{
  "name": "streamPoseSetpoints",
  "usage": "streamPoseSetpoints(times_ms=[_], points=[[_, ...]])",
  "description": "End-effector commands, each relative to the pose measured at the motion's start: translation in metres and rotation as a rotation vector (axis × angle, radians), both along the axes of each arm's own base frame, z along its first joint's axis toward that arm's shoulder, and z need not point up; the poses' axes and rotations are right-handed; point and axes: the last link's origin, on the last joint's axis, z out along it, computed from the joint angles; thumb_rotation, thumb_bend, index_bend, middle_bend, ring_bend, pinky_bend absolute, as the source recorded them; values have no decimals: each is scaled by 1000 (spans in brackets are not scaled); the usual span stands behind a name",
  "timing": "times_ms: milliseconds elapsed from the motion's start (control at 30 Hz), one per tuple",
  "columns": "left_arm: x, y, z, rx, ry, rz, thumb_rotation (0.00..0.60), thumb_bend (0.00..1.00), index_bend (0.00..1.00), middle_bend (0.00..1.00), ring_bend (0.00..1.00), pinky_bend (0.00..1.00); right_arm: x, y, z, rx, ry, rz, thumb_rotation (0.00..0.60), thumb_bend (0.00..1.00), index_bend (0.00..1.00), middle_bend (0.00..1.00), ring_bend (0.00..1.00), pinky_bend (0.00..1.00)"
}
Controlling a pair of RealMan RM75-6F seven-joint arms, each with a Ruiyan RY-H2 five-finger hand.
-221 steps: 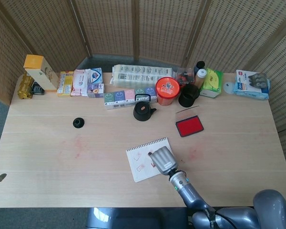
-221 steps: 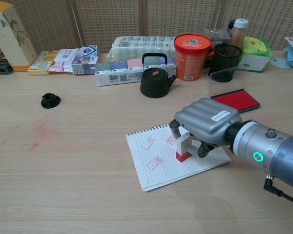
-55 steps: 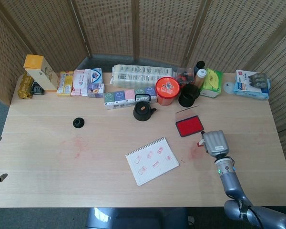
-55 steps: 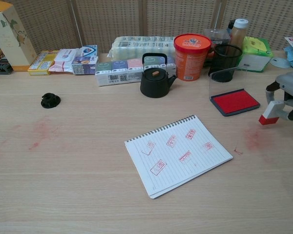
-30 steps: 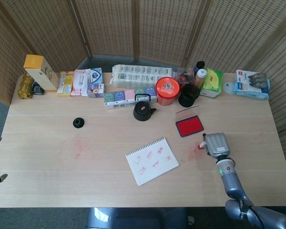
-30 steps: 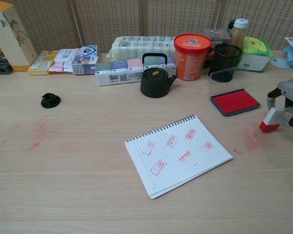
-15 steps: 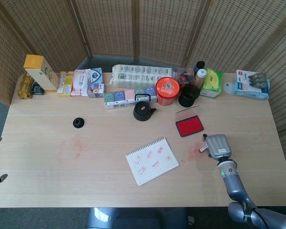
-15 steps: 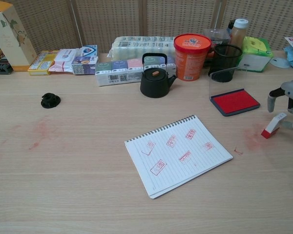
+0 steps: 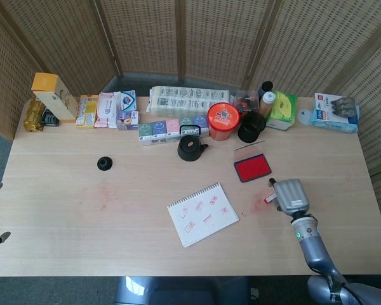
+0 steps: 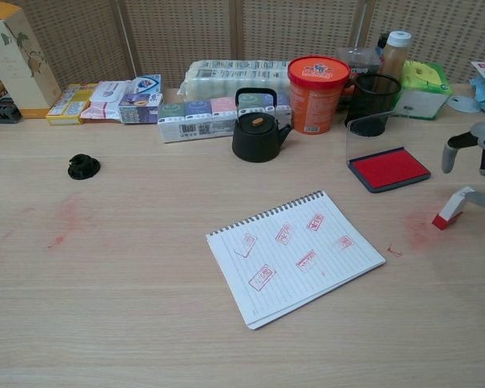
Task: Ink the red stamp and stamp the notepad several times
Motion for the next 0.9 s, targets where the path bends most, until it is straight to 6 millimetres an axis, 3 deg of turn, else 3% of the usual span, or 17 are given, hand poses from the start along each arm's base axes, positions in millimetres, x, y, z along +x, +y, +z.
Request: streamPoseSetpoints(times_ms=[33, 100, 200, 267, 367, 467, 900], points=[[0, 0, 1, 3, -3, -2, 600, 0, 0, 0, 0, 108, 4, 10, 17, -27, 4, 51, 600, 364, 358, 934, 1000, 1000], [0, -1, 1, 4, -5, -6, 600, 0, 0, 0, 0, 108, 5, 14, 29, -58, 2, 93, 600, 361, 358, 870, 965, 1000], [0, -2, 2, 4, -7, -8, 600, 0, 0, 0, 0, 108, 3, 21, 42, -113, 13, 147, 600, 353, 354, 713, 721, 917], [0, -3, 3, 7, -8, -9, 600, 0, 0, 0, 0, 108, 2, 28, 49, -134, 6, 165, 600, 310, 305, 544, 466, 730], [1, -4, 4, 10, -7, -15, 600, 0, 0, 0, 0, 108, 4, 41, 59, -146, -35, 173, 600, 175, 229, 276, 205, 478], [1, -5, 4, 13, 5, -26, 600, 0, 0, 0, 0, 108, 8, 55, 67, -157, -126, 170, 600, 79, 202, 165, 118, 382], [5, -13, 5, 39, 16, -85, 600, 0, 0, 0, 0, 108, -14, 93, 87, -299, -244, 57, 600, 0, 203, 87, 27, 222]])
